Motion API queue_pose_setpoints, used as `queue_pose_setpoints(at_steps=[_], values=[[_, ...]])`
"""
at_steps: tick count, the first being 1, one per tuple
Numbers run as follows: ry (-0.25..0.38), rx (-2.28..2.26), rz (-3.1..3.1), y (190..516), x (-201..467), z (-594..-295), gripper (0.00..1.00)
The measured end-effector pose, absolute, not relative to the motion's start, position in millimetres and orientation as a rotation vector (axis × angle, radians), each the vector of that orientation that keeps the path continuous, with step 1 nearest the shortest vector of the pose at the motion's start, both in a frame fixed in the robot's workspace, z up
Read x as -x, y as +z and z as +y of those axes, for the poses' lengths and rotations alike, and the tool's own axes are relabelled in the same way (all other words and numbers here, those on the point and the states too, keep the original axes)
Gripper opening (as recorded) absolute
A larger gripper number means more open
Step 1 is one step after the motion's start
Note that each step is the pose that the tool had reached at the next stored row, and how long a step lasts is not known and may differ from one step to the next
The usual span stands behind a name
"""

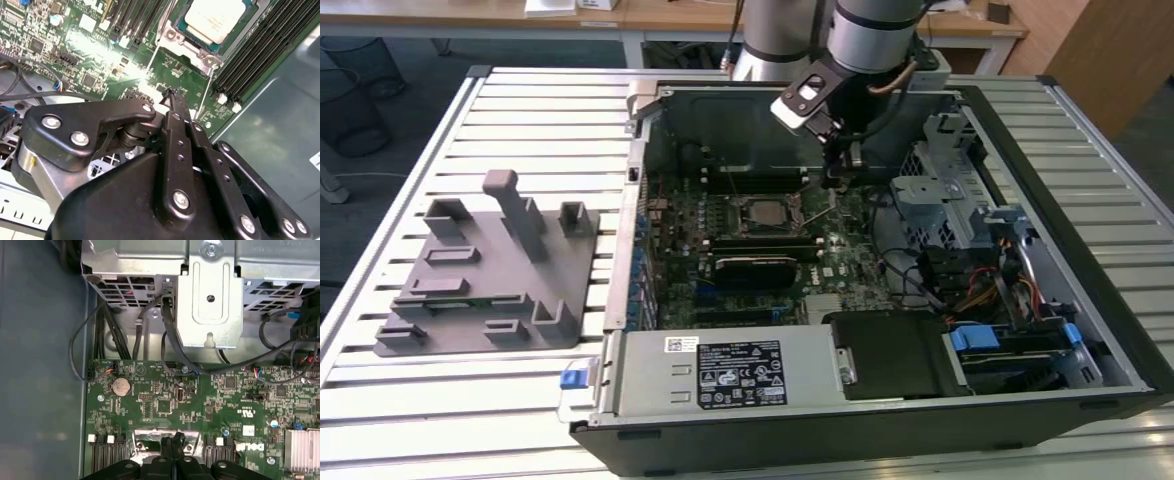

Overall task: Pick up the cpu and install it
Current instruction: 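Close the cpu cover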

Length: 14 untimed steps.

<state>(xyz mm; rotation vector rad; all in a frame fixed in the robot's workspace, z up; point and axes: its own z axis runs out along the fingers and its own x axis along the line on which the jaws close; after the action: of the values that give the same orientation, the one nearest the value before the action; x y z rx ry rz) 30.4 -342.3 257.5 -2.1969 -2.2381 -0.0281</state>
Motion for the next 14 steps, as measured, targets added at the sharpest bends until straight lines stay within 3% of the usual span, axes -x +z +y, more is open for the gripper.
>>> queue_pose_setpoints(at_steps=[14], values=[[-0.028, 2.166, -2.268, 256, -47, -339, 0.11]])
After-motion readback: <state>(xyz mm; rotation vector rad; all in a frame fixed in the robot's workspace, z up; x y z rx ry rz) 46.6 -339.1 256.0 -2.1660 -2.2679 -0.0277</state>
